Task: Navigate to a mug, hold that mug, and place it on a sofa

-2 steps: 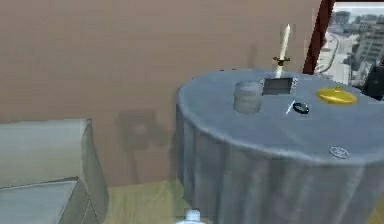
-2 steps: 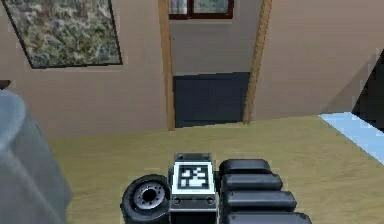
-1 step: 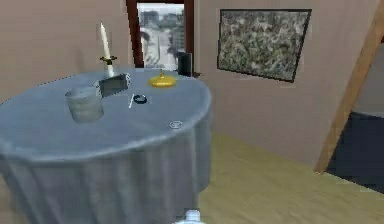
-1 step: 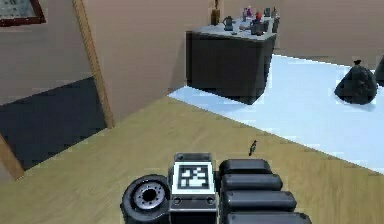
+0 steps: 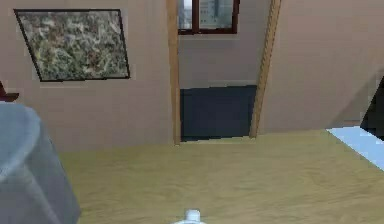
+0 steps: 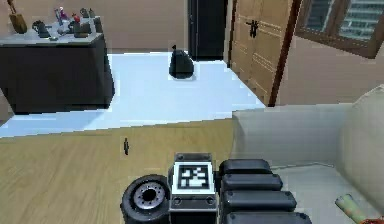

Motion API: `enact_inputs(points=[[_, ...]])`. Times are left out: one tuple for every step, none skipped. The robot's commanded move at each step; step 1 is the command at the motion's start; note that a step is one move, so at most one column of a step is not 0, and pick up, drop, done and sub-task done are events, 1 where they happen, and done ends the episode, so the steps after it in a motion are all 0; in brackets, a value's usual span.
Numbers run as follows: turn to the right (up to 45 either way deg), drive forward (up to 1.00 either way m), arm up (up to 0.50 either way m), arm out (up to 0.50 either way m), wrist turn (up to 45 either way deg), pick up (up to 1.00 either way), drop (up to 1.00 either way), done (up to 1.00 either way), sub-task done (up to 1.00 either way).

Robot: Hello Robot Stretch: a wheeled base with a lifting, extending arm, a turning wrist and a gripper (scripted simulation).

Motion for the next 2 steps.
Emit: enact_inputs(points=[[36.0,0.0,0.0,0.0,0.0,0.0,0.0,0.0,0.0],[45.0,0.0,0.0,0.0,0.0,0.0,0.0,0.0,0.0]])
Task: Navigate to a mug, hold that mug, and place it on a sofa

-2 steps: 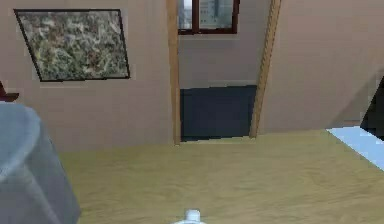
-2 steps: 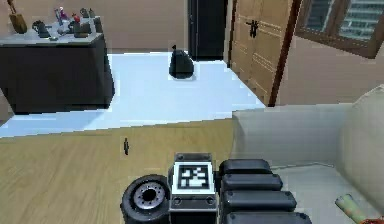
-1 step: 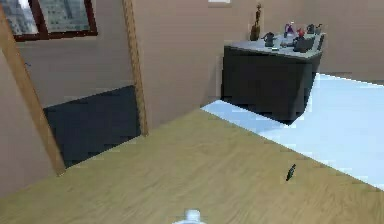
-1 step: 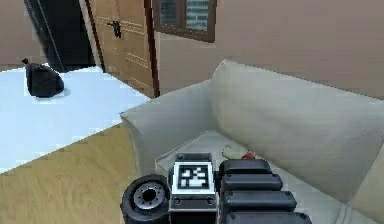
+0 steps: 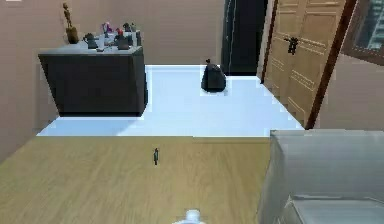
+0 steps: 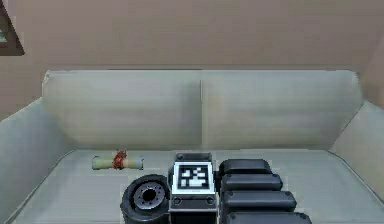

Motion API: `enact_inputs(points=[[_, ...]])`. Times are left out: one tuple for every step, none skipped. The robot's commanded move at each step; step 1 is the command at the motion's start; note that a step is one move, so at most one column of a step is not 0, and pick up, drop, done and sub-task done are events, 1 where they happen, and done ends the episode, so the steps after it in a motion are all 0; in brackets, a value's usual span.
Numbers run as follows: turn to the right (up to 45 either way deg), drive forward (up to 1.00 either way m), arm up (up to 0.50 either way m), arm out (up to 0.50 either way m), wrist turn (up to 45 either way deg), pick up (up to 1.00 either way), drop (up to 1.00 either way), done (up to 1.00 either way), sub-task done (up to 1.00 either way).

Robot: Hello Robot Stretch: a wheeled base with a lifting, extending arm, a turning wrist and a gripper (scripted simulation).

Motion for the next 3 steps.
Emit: enact_inputs(points=[[45.0,0.0,0.0,0.0,0.0,0.0,0.0,0.0,0.0],[0.0,0.2,0.0,0.0,0.0,0.0,0.0,0.0,0.0],[18.0,0.0,0.0,0.0,0.0,0.0,0.0,0.0,0.0]])
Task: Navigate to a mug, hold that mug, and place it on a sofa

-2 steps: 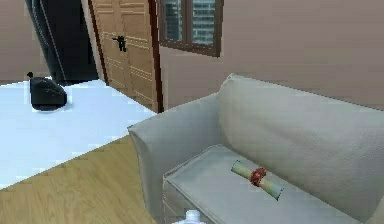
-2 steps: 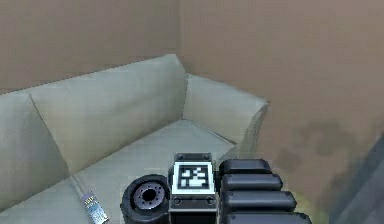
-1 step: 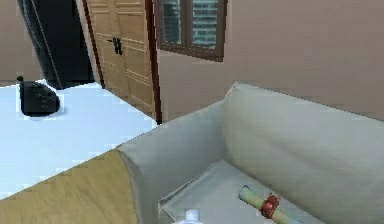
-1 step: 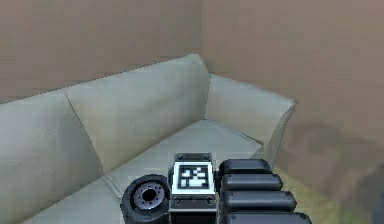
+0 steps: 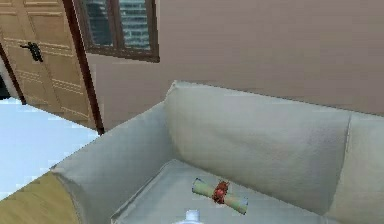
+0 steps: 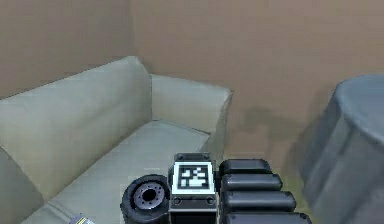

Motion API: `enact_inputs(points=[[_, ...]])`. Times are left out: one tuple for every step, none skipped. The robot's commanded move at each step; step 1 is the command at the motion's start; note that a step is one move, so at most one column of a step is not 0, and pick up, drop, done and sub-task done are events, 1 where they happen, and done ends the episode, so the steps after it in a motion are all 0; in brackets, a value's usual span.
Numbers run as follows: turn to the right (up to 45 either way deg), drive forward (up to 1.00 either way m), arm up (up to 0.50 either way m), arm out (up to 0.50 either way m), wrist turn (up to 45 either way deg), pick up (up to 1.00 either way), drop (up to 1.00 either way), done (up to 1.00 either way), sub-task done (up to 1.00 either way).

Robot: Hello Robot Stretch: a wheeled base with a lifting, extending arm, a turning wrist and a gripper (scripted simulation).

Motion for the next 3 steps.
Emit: enact_inputs(points=[[-3.0,0.0,0.0,0.0,0.0,0.0,0.0,0.0,0.0],[-12.0,0.0,0.0,0.0,0.0,0.0,0.0,0.0,0.0],[0.0,0.1,0.0,0.0,0.0,0.0,0.0,0.0,0.0]])
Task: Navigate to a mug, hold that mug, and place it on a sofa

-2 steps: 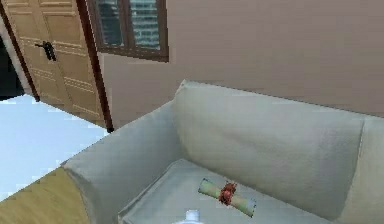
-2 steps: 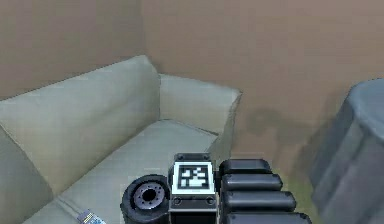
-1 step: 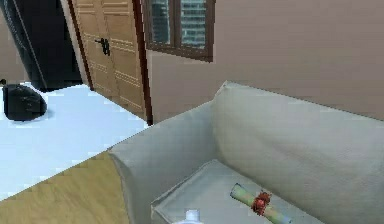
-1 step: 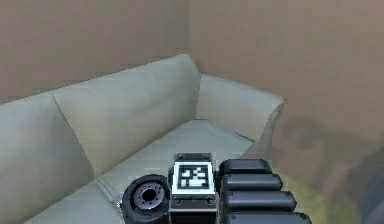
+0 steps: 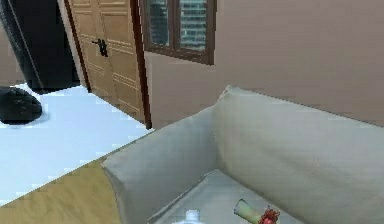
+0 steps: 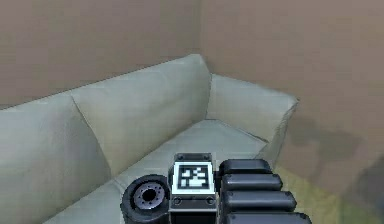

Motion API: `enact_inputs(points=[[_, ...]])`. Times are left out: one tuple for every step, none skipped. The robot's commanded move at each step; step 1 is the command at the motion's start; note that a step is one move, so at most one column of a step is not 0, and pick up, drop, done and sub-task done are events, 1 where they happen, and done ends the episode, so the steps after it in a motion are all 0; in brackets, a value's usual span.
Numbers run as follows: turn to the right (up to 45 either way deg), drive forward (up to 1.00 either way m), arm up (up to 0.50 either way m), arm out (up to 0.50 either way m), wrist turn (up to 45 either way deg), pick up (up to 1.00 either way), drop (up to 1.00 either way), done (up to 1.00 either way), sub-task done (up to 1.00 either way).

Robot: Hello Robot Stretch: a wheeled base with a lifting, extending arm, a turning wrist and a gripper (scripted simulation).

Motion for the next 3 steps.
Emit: enact_inputs(points=[[21.0,0.0,0.0,0.0,0.0,0.0,0.0,0.0,0.0],[0.0,0.0,0.0,0.34,0.0,0.0,0.0,0.0,0.0],[0.0,0.0,0.0,0.0,39.0,0.0,0.0,0.0,0.0]])
